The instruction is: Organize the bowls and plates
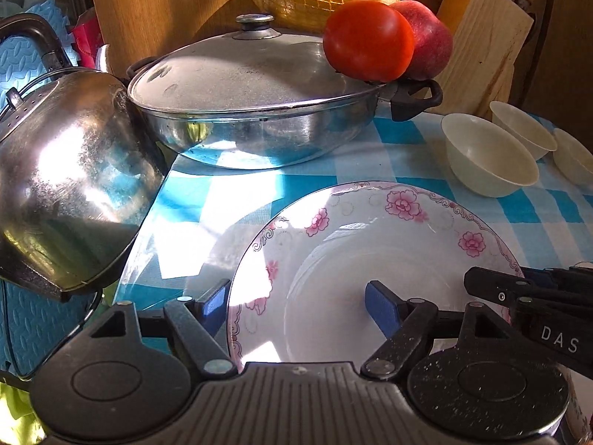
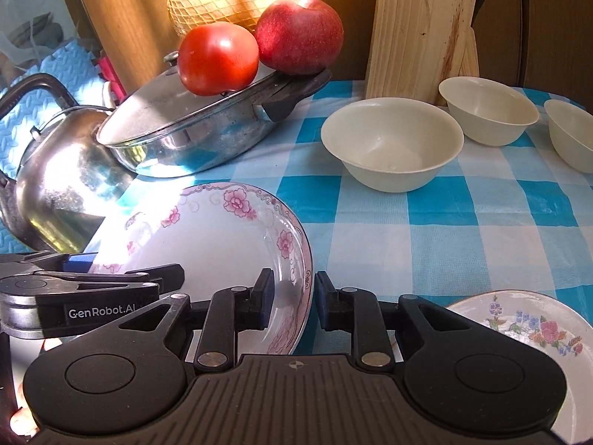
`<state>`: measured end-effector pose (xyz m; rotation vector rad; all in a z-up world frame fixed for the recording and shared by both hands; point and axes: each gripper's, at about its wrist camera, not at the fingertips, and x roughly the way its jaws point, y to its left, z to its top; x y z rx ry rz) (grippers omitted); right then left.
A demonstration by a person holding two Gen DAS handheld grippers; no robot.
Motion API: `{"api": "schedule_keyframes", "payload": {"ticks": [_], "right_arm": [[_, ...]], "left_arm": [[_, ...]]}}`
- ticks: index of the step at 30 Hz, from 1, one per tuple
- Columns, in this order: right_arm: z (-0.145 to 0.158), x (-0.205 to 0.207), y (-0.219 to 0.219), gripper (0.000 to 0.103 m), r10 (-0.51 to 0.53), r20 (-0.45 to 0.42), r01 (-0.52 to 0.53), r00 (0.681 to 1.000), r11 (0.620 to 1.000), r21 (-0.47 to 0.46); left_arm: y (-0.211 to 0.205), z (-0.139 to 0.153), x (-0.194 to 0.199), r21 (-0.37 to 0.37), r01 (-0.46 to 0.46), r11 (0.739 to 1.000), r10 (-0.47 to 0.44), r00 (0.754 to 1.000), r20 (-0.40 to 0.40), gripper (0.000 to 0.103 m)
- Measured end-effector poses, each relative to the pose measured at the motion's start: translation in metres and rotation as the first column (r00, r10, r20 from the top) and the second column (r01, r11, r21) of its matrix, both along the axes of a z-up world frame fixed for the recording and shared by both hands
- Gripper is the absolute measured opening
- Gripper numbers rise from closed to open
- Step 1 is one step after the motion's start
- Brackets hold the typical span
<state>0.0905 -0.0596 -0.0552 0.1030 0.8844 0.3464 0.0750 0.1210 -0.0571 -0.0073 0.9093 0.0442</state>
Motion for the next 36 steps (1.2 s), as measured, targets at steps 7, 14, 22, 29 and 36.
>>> {"api": "schedule_keyframes", "payload": {"ticks": [7, 14, 22, 29, 36], "right_arm": [[0.001, 0.000, 0.005, 0.031, 0.024, 0.025, -0.023, 0.999, 0.999, -0.040], [0.000, -0.002, 0.002, 0.031, 0.013, 0.019, -0.013, 1.000, 1.000, -0.010], [0.004, -0.007, -0.001, 0.031, -0.004, 0.009, 0.004, 1.000, 0.999, 0.035], [0.014, -0.009, -0.008, 0.031, -0.024, 0.024, 0.023, 0.999, 0.997, 0.071], [0.024, -0.012, -0.020, 0.031, -0.052, 0.033, 0.049, 0.998, 0.995, 0.084]], "left_arm": [[-0.001, -0.005, 0.000, -0.004, -0.001, 1.000, 0.001, 0.999, 0.045, 0.079], [-0.003, -0.003, -0.002, -0.027, -0.025, 0.999, 0.026, 0.999, 0.024, 0.078], [0.000, 0.002, -0.010, -0.057, -0.033, 0.998, 0.034, 0.999, 0.014, 0.077], [0.000, 0.011, -0.014, -0.092, -0.034, 0.995, 0.037, 0.999, 0.033, 0.077], [-0.008, 0.018, -0.017, -0.106, -0.011, 0.994, 0.017, 0.998, 0.053, 0.077]]}}
